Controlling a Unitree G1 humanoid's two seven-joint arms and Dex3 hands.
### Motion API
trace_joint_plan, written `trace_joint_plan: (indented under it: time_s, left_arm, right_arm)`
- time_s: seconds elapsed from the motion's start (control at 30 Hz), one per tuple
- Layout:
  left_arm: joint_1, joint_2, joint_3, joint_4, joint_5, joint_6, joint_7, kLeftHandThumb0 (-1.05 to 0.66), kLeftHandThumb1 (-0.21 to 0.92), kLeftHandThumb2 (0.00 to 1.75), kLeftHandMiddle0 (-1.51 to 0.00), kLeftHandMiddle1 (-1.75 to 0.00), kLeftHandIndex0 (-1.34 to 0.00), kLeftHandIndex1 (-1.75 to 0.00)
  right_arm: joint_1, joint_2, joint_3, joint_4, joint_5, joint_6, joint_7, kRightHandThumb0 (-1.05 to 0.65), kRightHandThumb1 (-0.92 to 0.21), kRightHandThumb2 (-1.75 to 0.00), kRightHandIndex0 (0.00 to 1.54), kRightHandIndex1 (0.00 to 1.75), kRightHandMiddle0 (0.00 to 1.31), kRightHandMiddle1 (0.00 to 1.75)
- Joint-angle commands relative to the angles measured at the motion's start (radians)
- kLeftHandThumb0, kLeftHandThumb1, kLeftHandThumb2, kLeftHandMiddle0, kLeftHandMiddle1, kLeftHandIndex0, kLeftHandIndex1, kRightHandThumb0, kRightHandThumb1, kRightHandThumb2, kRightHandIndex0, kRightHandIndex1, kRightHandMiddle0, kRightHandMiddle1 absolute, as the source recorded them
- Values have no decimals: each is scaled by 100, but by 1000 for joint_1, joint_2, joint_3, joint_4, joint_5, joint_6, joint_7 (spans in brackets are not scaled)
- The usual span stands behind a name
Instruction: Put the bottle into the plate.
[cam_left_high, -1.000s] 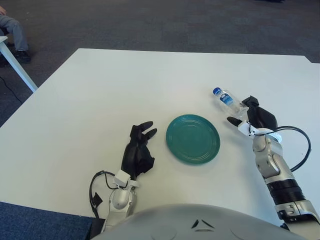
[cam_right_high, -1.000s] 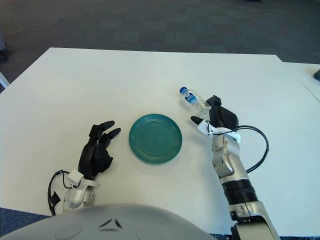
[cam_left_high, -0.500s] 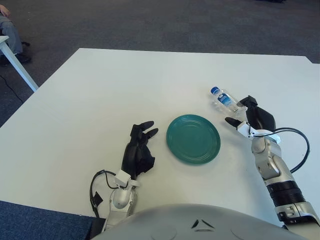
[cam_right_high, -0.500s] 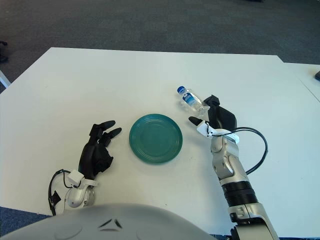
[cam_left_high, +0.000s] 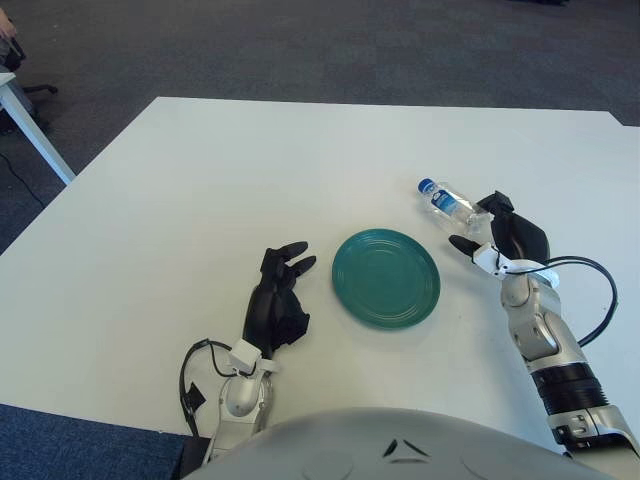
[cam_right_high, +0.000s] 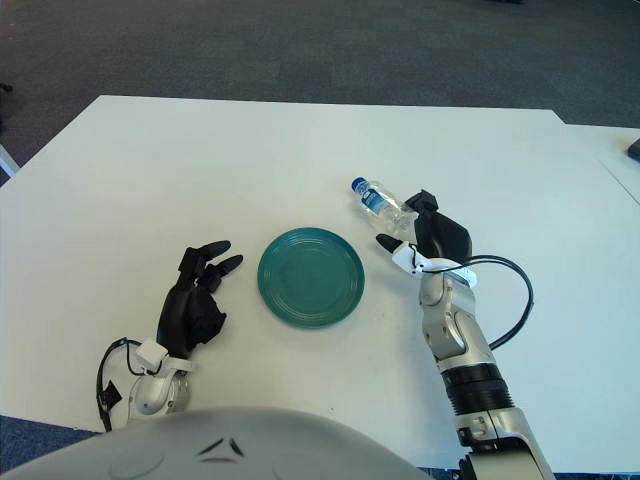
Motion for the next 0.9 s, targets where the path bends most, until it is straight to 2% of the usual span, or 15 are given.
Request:
trace_joint_plan:
  time_s: [0.0, 0.33, 0.4, 0.5, 0.63, 0.87]
  left_arm:
    - [4, 9, 9, 32, -1, 18, -2, -79, 92, 110, -40, -72, -15, -120]
    - [6, 11, 17, 18, 20, 80, 10, -77, 92, 110, -40, -72, -15, -120]
    - [8, 3, 23, 1, 30, 135, 27, -77, 92, 110, -40, -72, -15, -120]
    - [8, -3, 29, -9, 34, 169, 39, -77, 92, 108, -40, -73, -16, -120]
    - [14, -17, 31, -55, 53, 272, 69, -77, 92, 107, -39, -73, -14, -119]
    - [14, -22, 36, -78, 13, 320, 59, -77, 92, 104, -41, -74, -14, -120]
  right_arm:
    - [5, 4, -5, -31, -5, 13, 1, -47, -77, -78, 110, 175, 92, 175]
    - [34, 9, -3, -170, -32, 51, 22, -47, -77, -78, 111, 175, 93, 175]
    - [52, 10, 0, -231, -45, 59, 29, -47, -77, -78, 111, 175, 93, 175]
    - [66, 13, 2, -277, -54, 69, 40, -47, -77, -78, 111, 175, 93, 175]
    - [89, 11, -9, -350, -57, 72, 68, -47, -77, -78, 114, 175, 96, 175]
    - [105, 18, -12, -420, -73, 80, 85, -47, -76, -79, 121, 175, 101, 175]
